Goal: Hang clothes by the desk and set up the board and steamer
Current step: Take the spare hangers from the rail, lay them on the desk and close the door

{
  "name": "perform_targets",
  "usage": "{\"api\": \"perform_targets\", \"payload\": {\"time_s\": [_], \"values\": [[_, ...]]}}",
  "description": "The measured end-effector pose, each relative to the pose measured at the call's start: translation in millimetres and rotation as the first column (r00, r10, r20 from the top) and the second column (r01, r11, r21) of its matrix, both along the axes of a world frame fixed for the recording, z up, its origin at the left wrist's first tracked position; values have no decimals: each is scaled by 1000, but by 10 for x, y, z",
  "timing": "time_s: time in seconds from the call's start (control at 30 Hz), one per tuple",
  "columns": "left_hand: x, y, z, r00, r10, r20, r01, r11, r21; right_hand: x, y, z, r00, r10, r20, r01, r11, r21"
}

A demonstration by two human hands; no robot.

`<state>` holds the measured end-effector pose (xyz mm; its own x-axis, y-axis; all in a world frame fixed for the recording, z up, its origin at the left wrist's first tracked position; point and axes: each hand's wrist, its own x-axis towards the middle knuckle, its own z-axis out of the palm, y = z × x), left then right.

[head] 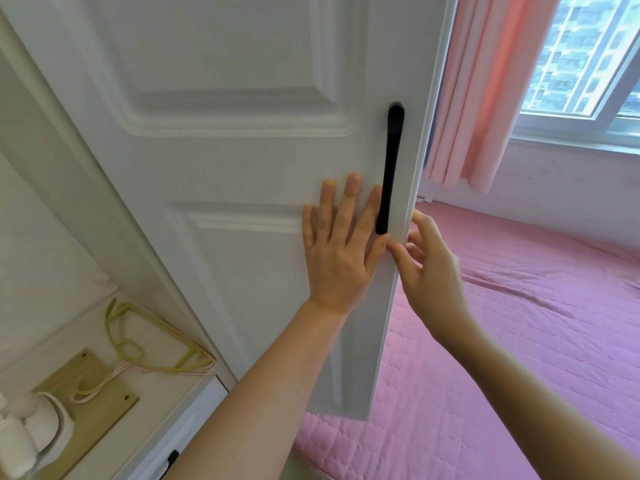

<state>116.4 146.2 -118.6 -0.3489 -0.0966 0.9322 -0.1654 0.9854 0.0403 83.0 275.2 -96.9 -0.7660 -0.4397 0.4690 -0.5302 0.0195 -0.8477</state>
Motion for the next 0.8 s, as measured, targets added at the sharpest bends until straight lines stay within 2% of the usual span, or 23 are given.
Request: {"api": "perform_targets", "payload": {"time_s": [0.2,0.43,0.8], "values": [[-413,-210,-77,996,79,-51,-82,995,-51,-502,-201,37,992,121,47,-122,992,20],[-739,-442,-108,981,187,-48,-191,979,-76,-912,-502,21,965,234,120,-229,972,-49],[-1135,-906,-83,933,360,-4,-359,931,-70,-1514,-1159,19,947,307,93,-307,952,-15]]}}
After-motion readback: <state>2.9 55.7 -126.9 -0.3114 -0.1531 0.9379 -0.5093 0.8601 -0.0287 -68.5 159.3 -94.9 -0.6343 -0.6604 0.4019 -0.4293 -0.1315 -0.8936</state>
